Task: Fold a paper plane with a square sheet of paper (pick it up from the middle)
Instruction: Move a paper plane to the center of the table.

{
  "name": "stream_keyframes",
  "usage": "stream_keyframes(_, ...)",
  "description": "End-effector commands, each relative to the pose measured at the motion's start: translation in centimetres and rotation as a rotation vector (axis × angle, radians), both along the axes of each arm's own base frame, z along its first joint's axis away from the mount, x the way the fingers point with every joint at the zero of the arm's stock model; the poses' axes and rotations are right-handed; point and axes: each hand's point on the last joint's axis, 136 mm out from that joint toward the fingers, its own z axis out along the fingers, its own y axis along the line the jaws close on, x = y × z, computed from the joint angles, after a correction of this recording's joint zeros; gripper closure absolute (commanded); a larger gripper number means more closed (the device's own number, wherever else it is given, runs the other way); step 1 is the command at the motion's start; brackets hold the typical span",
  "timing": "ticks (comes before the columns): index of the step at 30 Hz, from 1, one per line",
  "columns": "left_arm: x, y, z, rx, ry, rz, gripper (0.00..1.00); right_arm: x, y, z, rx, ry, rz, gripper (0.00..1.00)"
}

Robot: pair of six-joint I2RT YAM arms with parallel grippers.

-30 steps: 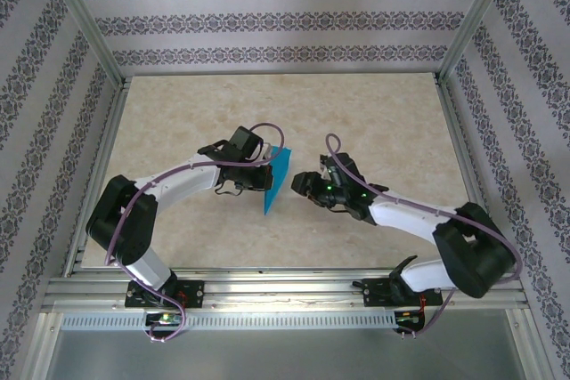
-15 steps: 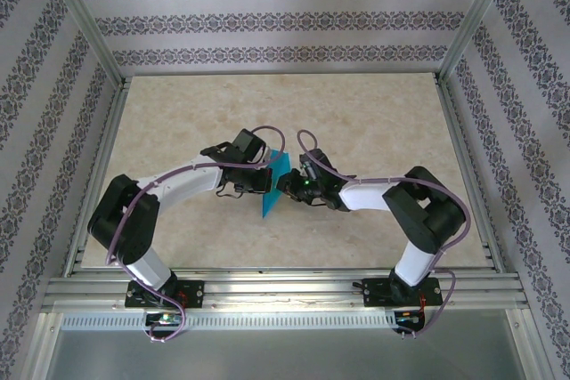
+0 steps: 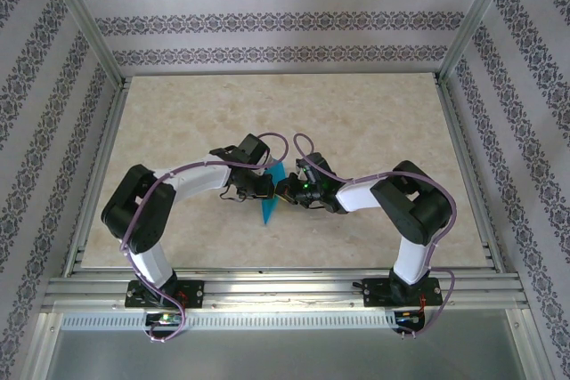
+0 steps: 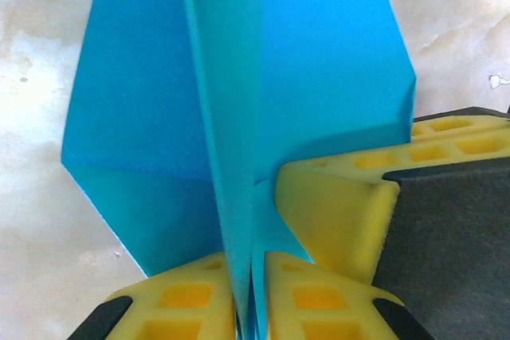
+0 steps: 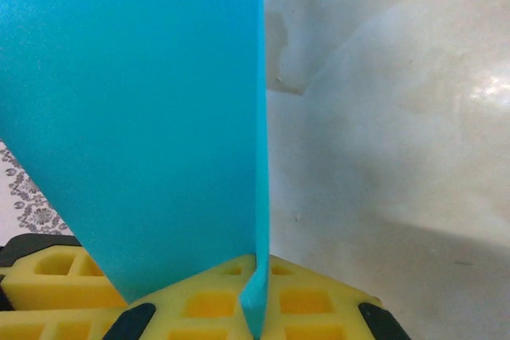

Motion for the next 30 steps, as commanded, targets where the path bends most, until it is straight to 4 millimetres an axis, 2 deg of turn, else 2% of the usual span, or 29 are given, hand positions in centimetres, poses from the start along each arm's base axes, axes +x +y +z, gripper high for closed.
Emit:
stream_keyframes(1,-0.1,-1.0,-0.3,-0.035,0.017,-0.003,0.83,0.2,0.2,0.3,0.030,-0.011,0.014,0.93)
stream_keyframes(16,-0.4,-1.2,-1.8,-0.003,0.060,-0.030,0.84,-0.1,0.3,-0.1,0.030,0.000,0.025,0.90)
stream_keyframes(21,-0.4,-1.7,-1.9,-0.012,0.065,-0.037,0.93,-0.1,0.0,-0.1,0.028,0.002,0.021,0.88)
stream_keyframes(26,0.0,-0.4,-2.0,0.064,0.043,-0.011,0.98,0.0,-1.5,0.8,0.000,-0.020,-0.011,0.78)
stream_keyframes(28,0.4,0.5,-1.7,0.113,0.019,0.007,0.98,0.1,-2.8,1.6,-0.009,-0.046,-0.038,0.71)
stream_keyframes(30,0.9,1.2,-1.3,0.161,-0.005,0.022,0.98,-0.2,-3.8,2.6,-0.022,-0.071,-0.041,0.71)
